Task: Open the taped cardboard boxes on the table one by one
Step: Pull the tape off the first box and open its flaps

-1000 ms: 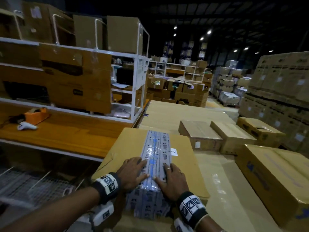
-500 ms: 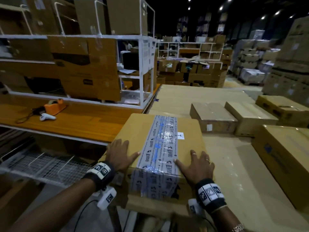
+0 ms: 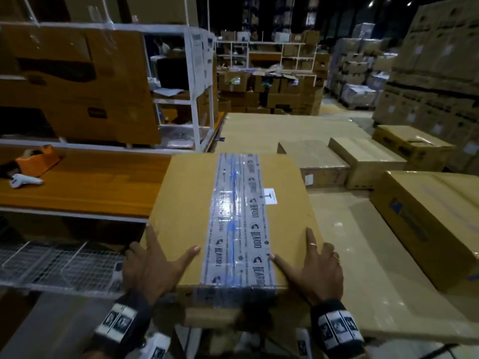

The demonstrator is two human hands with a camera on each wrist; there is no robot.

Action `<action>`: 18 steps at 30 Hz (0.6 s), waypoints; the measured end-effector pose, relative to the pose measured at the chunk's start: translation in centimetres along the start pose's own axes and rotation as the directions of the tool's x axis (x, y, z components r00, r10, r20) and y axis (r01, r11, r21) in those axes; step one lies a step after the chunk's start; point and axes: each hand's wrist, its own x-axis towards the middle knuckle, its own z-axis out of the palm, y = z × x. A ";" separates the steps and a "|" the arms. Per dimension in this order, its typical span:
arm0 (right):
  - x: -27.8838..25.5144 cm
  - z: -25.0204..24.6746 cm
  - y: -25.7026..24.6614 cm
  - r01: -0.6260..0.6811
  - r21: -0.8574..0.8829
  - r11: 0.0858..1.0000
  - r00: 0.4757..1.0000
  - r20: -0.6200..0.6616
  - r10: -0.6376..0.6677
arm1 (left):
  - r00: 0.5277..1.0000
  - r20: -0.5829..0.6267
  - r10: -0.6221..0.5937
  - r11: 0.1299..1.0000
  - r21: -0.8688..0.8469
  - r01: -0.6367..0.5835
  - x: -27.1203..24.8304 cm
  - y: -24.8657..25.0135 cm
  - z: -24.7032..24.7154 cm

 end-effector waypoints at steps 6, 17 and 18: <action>-5.9 0.8 1.4 0.022 0.177 0.984 0.972 -0.234 0.020 | 0.968 -0.251 0.001 0.983 -0.179 -0.047 -4.9 -2.8 1.2; -0.8 6.2 2.2 0.118 0.362 0.925 0.978 -0.205 -0.044 | 0.960 -0.220 0.173 0.894 -0.375 -0.247 1.4 -1.4 4.4; -0.4 6.6 2.3 0.128 0.376 0.918 0.980 -0.190 -0.059 | 0.961 -0.199 0.195 0.886 -0.384 -0.259 2.1 -1.4 4.8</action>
